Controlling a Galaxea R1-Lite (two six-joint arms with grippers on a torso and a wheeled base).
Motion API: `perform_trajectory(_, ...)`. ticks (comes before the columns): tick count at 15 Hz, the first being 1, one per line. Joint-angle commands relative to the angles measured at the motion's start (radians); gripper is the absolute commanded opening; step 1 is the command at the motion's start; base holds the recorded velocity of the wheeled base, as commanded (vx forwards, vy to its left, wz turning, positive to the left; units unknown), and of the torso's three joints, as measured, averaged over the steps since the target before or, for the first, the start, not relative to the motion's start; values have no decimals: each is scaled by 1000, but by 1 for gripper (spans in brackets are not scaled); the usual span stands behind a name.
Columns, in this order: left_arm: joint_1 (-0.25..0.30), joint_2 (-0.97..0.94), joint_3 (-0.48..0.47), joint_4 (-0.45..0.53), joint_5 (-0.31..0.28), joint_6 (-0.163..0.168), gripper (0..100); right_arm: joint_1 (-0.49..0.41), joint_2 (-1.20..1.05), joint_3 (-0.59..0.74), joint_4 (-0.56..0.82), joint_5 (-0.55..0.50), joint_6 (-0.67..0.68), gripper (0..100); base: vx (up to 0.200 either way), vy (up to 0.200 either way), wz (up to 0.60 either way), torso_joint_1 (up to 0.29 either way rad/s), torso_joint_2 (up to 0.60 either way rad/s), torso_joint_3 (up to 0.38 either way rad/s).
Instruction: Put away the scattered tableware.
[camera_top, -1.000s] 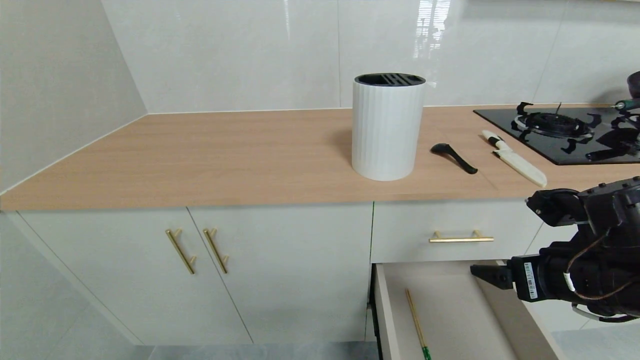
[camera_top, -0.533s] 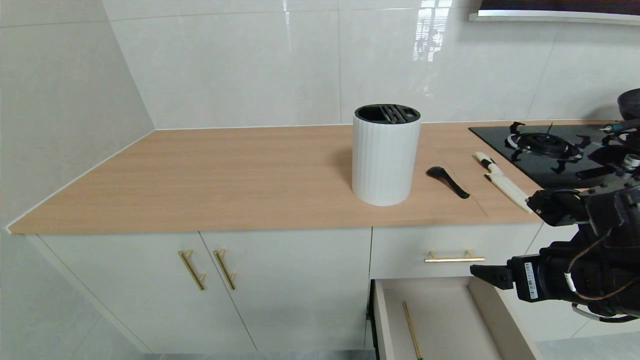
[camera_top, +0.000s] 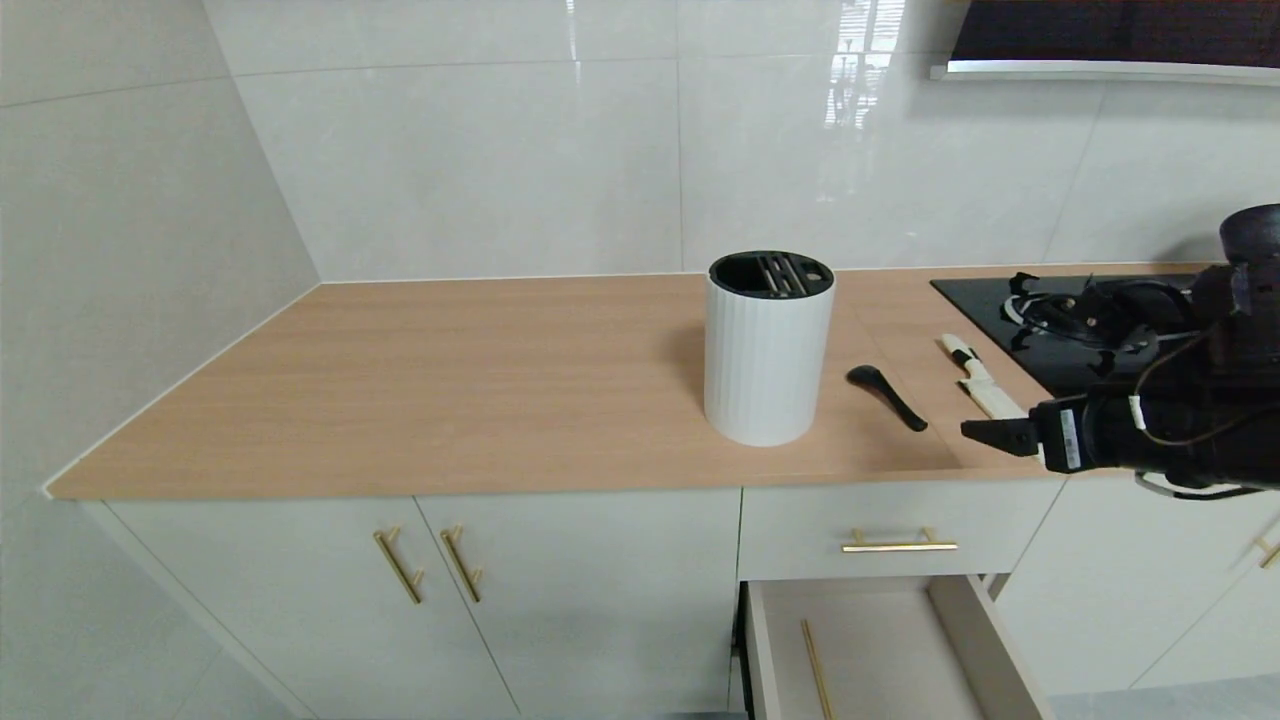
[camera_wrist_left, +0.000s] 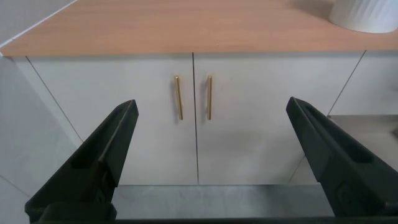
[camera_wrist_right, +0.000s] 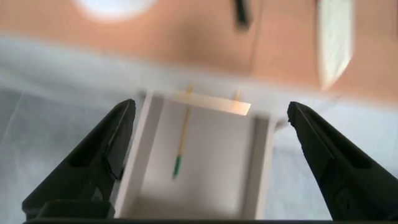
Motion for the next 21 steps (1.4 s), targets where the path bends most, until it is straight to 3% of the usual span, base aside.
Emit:
perform_trajectory(1,0,0,-1,0,0,0,100,-62,239,-163,-37,73,-62,100,0,0,0,0,0,0)
perform_trajectory(5,0,0,-1,0,0,0,100,-56,501,-323,-207,79,-120,100,0,0,0,0,0,0)
perform_trajectory(9,0,0,-1,0,0,0,100,-48,593,-331,-313,79,-123,100,0,0,0,0,0,0)
perform_trajectory(21,0,1,-1,0,0,0,100,-62,720,-443,-380,80,-51,100,0,0,0,0,0,0)
